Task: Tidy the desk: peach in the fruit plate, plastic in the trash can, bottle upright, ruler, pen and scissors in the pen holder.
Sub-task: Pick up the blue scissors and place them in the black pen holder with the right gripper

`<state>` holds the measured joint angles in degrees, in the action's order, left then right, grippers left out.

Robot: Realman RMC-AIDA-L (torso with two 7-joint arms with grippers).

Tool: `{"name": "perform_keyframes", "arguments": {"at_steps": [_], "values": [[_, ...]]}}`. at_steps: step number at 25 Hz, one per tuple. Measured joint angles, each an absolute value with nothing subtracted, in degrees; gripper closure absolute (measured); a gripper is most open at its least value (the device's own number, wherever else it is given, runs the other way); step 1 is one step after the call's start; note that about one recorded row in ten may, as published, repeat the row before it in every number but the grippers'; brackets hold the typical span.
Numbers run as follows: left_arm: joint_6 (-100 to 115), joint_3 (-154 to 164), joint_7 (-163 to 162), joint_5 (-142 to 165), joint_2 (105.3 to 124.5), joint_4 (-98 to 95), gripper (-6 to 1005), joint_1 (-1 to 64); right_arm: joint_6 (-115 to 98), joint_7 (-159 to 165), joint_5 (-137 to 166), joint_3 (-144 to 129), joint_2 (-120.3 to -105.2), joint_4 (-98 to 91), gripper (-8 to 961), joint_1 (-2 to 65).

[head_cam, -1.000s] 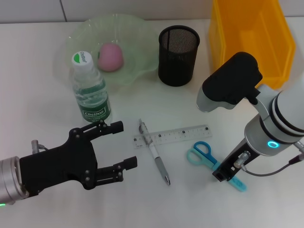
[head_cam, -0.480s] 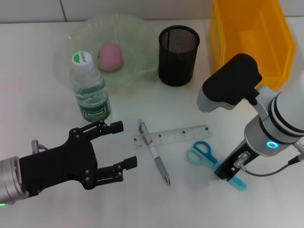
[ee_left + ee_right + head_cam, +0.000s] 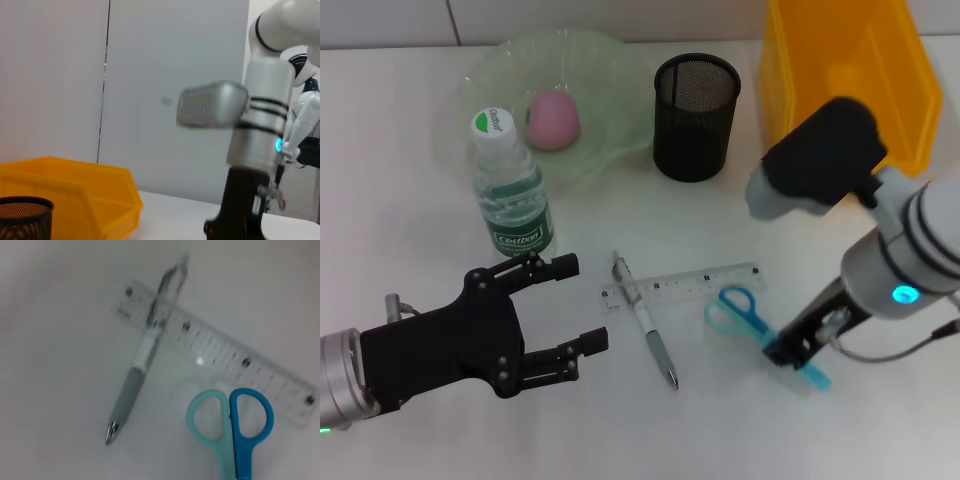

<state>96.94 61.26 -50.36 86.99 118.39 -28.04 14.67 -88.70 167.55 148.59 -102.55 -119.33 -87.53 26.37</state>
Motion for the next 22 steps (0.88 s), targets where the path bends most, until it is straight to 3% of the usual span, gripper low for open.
{"name": "perform_keyframes", "arguments": {"at_steps": [6, 11, 15, 22], "values": [[97.2, 61.3, -50.4, 86.9, 118.44, -28.0, 185, 14.7, -90.7, 161.6, 141.6, -86.9, -119.34, -96.9, 748, 23.1], [97.0, 61.3, -50.4, 87.0, 118.48, -28.0, 185, 14.7, -72.1, 147.0, 126.9, -76.1, -119.42, -95.5, 745, 18.7], [96.9, 61.4, -50.4, 87.0, 118.47, -28.0, 184, 14.6, -54.2, 121.9, 102.4, -75.7, -119.37, -81.7, 744, 17.4], [96.9, 61.5, -50.4, 87.0, 118.56, -27.9, 185, 14.8, -51.6, 67.9, 58.2, -75.4, -119.50, -45.1, 740, 27.8]]}}
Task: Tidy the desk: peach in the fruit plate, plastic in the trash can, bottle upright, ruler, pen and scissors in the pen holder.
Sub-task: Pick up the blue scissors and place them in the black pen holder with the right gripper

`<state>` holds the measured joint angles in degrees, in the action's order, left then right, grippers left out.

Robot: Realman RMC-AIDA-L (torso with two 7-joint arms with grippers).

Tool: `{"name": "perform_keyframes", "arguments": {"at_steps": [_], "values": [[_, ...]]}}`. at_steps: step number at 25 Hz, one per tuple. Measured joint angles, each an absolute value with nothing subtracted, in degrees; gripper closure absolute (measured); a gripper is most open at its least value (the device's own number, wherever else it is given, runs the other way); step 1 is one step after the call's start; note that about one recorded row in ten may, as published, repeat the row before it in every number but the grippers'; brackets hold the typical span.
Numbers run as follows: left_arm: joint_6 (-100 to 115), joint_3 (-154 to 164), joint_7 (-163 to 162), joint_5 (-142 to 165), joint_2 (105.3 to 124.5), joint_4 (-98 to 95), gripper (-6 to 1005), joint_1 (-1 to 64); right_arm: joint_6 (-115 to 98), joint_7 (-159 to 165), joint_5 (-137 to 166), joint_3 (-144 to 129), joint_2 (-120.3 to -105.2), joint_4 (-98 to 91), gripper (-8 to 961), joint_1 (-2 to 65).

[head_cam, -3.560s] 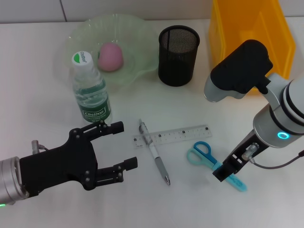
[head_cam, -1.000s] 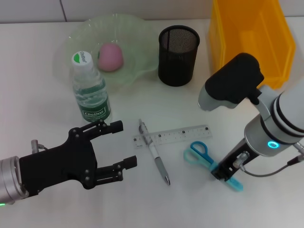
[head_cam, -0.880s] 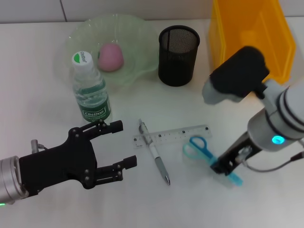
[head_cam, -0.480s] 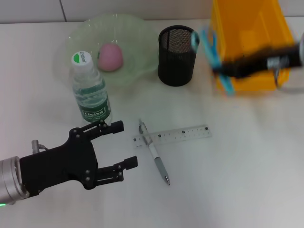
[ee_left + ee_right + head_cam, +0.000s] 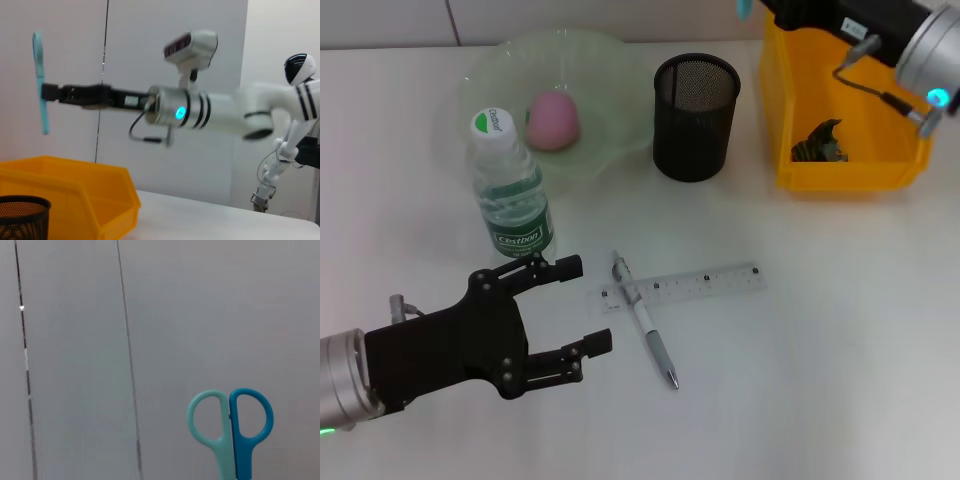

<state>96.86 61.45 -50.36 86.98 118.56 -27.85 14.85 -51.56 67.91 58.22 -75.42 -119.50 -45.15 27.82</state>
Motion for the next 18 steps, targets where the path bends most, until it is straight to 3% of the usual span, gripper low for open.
{"name": "perform_keyframes", "arguments": {"at_steps": [3, 9, 18], "values": [[96.8, 61.5, -50.4, 86.9, 118.56, -27.7, 186, 14.9, -55.6, 47.2, 44.4, -75.6, -119.45, -27.8, 739, 34.6], [96.9, 61.5, -50.5, 86.9, 118.57, -27.6, 187, 15.0, -53.8, 43.7, 43.5, -76.6, -119.59, -20.0, 736, 39.1], [97.1, 61.6, -50.6, 86.9, 118.56, -27.6, 188, 14.9, -51.5, 45.9, 43.5, -80.4, -119.71, -19.1, 732, 39.7]]}}
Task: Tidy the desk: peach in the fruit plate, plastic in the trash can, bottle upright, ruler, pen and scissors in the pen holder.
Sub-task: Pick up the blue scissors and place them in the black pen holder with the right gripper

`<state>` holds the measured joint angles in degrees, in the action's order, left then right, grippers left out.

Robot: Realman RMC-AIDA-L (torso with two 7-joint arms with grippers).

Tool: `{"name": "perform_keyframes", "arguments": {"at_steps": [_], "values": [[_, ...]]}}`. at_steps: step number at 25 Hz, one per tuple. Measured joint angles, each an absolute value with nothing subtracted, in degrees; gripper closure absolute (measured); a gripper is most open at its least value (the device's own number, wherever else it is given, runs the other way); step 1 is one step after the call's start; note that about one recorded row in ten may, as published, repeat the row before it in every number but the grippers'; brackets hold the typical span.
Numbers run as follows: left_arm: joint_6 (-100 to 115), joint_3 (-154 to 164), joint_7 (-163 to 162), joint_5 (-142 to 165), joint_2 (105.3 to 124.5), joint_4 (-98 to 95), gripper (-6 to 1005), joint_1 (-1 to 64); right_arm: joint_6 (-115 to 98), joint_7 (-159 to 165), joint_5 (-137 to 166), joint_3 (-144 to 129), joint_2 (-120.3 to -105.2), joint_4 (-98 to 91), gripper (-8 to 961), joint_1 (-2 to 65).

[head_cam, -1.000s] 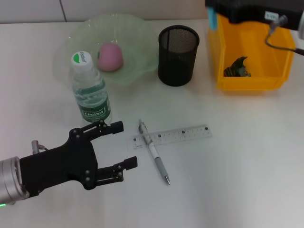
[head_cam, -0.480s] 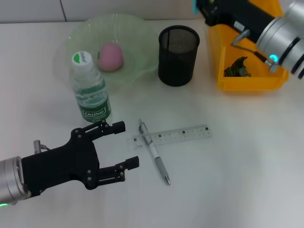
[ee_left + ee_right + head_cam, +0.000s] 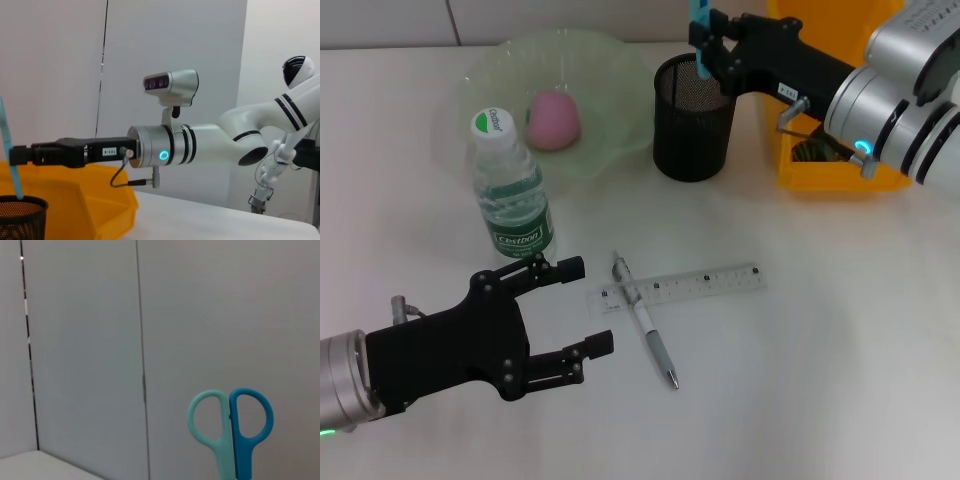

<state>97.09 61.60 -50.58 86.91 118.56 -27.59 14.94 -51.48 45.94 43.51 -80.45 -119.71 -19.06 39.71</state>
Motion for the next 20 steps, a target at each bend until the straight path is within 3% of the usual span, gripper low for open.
{"name": "perform_keyframes", "arguments": {"at_steps": [13, 16, 20], "values": [[97.3, 61.3, -50.6, 86.7, 118.48, -27.6, 189, 14.7, -51.5, 48.8, 43.7, -81.1, -119.80, -17.9, 726, 39.3], [97.4, 61.3, -50.6, 86.6, 118.47, -27.7, 189, 14.7, -51.9, 49.0, 43.7, -81.1, -119.79, -17.8, 567, 39.0], [97.5, 61.2, -50.6, 86.6, 118.44, -27.9, 189, 14.5, -60.2, 51.7, 43.3, -80.0, -119.56, -21.5, 472, 34.3]]}}
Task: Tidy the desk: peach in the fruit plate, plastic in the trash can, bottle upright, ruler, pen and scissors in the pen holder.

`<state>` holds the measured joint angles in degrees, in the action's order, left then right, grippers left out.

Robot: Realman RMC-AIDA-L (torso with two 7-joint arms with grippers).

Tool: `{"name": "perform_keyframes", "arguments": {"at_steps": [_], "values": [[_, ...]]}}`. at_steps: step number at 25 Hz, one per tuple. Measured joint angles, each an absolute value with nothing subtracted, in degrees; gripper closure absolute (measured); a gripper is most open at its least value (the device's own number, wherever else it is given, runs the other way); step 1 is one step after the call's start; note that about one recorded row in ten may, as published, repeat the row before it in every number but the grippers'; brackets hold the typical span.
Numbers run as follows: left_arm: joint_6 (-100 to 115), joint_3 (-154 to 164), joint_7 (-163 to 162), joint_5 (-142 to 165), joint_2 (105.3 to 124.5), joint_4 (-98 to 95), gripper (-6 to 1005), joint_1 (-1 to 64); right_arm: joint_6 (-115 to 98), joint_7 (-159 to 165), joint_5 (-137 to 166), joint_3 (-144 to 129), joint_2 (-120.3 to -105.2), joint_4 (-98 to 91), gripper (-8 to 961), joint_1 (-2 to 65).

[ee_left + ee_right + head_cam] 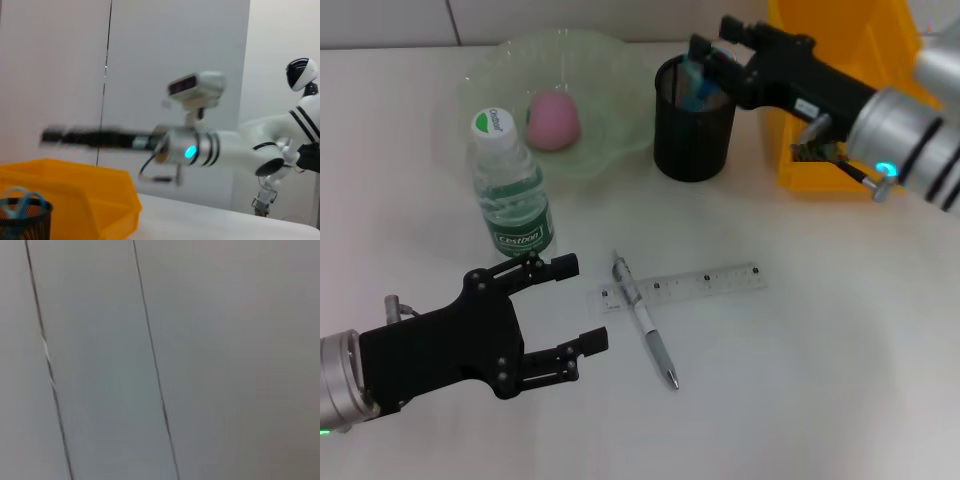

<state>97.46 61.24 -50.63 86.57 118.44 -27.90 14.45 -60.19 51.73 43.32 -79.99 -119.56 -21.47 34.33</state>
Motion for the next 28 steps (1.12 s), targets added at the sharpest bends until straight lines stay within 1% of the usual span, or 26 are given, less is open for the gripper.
{"name": "perform_keyframes", "arguments": {"at_steps": [2, 3, 5, 7, 8, 11, 14, 16, 18, 19, 20, 23, 24, 25, 26, 28], "values": [[97.9, 61.2, -50.6, 86.6, 118.36, -27.9, 189, 14.4, -65.8, 56.8, 43.8, -79.2, -119.12, -26.3, 427, 30.4], [97.9, 61.2, -50.6, 86.6, 118.36, -27.9, 189, 14.4, -67.8, 60.5, 44.6, -78.8, -118.56, -29.7, 406, 28.0], [99.1, 61.0, -50.6, 86.6, 118.20, -28.0, 189, 13.5, -70.0, 71.2, 48.6, -77.8, -116.85, -37.6, 364, 23.7], [99.6, 60.7, -50.6, 86.6, 118.19, -28.2, 190, 12.9, -72.4, 84.1, 56.8, -74.6, -114.97, -46.2, 321, 21.5], [99.6, 60.7, -50.6, 86.6, 118.19, -28.2, 190, 12.9, -74.2, 90.3, 61.8, -72.3, -114.32, -49.6, 300, 21.3], [101.1, 59.7, -50.6, 86.8, 117.96, -28.3, 190, 11.5, -84.9, 106.5, 82.6, -62.4, -112.33, -57.3, 237, 24.6], [102.0, 59.6, -50.6, 86.6, 117.59, -28.3, 190, 10.5, -96.0, 112.7, 100.8, -57.5, -110.38, -60.3, 182, 31.6], [102.2, 59.3, -50.6, 86.6, 117.54, -28.2, 190, 10.2, -100.2, 112.0, 111.7, -57.2, -109.67, -61.1, 147, 36.5], [102.3, 58.9, -50.5, 86.7, 117.52, -28.1, 190, 10.1, -101.0, 110.0, 121.4, -57.4, -110.40, -62.1, 113, 40.2], [102.4, 58.8, -50.5, 86.7, 117.53, -28.1, 190, 10.1, -101.0, 108.8, 125.9, -57.5, -111.34, -62.7, 113, 41.8], [102.5, 58.8, -50.6, 86.7, 117.57, -28.0, 190, 10.1, -100.5, 107.6, 129.4, -57.5, -112.61, -63.3, 113, 43.2], [102.5, 58.8, -51.2, 86.7, 117.70, -28.1, 190, 10.1, -98.9, 104.1, 139.8, -58.6, -117.27, -64.8, 114, 46.7], [102.5, 58.8, -51.2, 86.7, 117.70, -28.1, 191, 10.1, -98.0, 103.3, 142.4, -59.9, -118.52, -64.9, 114, 47.4], [102.5, 58.8, -51.9, 86.8, 117.82, -28.2, 191, 10.4, -96.9, 102.8, 143.6, -62.2, -119.18, -64.6, 114, 47.7], [102.4, 58.8, -51.9, 86.9, 117.82, -28.2, 191, 10.4, -95.7, 102.5, 144.0, -64.7, -119.53, -64.1, 114, 47.9], [102.3, 58.8, -51.9, 86.9, 117.83, -28.3, 191, 10.5, -92.7, 102.4, 142.9, -71.5, -119.56, -62.6, 115, 47.9]]}}
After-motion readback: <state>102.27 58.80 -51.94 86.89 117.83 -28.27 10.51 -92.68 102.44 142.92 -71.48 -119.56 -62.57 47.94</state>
